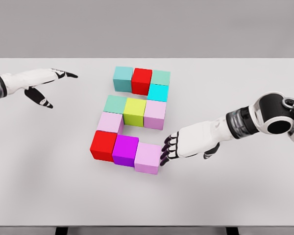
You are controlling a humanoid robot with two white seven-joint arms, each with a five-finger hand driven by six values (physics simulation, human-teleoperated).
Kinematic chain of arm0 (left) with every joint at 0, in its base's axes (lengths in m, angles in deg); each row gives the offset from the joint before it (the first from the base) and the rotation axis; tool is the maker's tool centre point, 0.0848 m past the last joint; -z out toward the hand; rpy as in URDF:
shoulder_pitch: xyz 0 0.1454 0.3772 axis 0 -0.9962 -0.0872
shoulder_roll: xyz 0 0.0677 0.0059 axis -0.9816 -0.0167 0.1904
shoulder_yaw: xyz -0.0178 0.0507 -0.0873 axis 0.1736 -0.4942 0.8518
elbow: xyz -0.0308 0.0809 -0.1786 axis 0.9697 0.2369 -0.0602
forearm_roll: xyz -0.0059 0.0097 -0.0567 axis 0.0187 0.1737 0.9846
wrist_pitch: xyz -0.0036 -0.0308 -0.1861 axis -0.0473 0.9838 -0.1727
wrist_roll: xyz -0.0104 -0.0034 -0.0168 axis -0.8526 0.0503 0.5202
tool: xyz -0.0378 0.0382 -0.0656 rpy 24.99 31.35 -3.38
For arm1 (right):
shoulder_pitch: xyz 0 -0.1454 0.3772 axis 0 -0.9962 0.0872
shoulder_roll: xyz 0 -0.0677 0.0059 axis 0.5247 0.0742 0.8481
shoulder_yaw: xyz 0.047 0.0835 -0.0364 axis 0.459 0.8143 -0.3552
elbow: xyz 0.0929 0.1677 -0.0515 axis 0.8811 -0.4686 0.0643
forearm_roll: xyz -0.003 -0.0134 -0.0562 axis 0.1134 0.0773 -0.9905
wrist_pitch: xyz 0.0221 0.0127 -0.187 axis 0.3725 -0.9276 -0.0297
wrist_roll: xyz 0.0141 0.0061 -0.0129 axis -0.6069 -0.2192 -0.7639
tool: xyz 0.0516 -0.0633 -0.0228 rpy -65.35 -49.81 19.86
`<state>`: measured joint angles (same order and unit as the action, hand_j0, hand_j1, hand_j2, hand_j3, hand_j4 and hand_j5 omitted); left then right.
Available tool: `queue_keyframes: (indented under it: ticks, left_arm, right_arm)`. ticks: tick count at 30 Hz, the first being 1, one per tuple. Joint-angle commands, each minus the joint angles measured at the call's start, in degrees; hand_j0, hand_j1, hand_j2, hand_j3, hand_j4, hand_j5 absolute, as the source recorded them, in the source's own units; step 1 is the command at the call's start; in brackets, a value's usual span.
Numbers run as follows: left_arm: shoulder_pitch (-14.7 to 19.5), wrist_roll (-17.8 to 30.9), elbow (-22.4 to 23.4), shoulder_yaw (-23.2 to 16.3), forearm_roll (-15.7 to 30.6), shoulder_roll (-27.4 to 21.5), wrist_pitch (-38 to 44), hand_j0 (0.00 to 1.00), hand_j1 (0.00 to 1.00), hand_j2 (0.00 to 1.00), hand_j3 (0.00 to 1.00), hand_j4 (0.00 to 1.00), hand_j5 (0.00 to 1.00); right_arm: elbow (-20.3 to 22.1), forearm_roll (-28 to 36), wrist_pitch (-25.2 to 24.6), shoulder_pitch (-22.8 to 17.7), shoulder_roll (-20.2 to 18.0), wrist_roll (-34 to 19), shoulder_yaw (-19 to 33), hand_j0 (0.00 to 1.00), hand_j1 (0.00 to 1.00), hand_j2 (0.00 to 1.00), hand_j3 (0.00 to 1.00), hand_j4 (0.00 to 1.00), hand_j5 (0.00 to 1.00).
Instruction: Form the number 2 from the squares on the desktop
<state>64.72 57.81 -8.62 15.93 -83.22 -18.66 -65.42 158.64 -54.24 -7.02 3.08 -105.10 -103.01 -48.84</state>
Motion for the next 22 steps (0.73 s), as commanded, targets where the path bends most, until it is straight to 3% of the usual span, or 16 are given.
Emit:
queue_keyframes:
  ticks: [1,6,9,11,12,14,22]
  left_arm:
    - [0.0,0.46,-0.07,0.03,0.13,-0.04,0.09,1.0,1.0,1.0,1.0,1.0,1.0]
    - [0.09,0.46,0.02,0.03,0.05,1.19,0.09,1.0,1.0,1.0,1.0,1.0,1.0]
    - [-0.35,0.46,-0.25,-0.15,0.05,1.89,0.09,1.0,1.0,1.0,1.0,1.0,1.0]
    - [-0.35,0.46,-0.34,-0.15,0.05,1.89,0.09,1.0,1.0,1.0,1.0,1.0,1.0]
    - [-0.44,0.46,-0.34,-0.24,0.05,1.89,0.09,1.0,1.0,1.0,1.0,1.0,1.0]
    - [-1.05,0.47,-0.34,-0.24,0.05,1.98,0.09,1.0,1.0,1.0,1.0,1.0,1.0]
    - [-1.23,0.82,-0.51,-0.33,-0.04,1.89,0.09,1.0,1.0,1.0,1.0,1.0,1.0]
  right_arm:
    - [-0.31,0.33,-0.12,0.0,0.09,0.02,-0.04,1.0,1.0,1.0,1.0,1.0,1.0]
    - [-2.68,0.15,-0.12,0.26,-1.14,0.02,1.02,1.0,1.0,1.0,1.0,1.0,1.0]
    - [-6.2,0.68,-0.12,0.26,-2.37,0.02,5.14,1.0,1.0,1.0,1.0,1.0,1.0]
    - [-11.46,5.5,-0.12,0.18,-3.08,0.02,9.1,1.0,1.0,1.0,1.0,1.0,1.0]
    - [-18.06,11.75,-0.12,0.26,-3.08,0.02,10.59,1.0,1.0,1.0,1.0,1.0,1.0]
    - [-23.51,16.67,-0.12,0.18,-3.16,0.02,10.86,1.0,1.0,1.0,1.0,1.0,1.0]
    - [-23.87,18.88,-0.12,-0.35,-3.69,0.02,10.95,1.0,1.0,1.0,1.0,1.0,1.0]
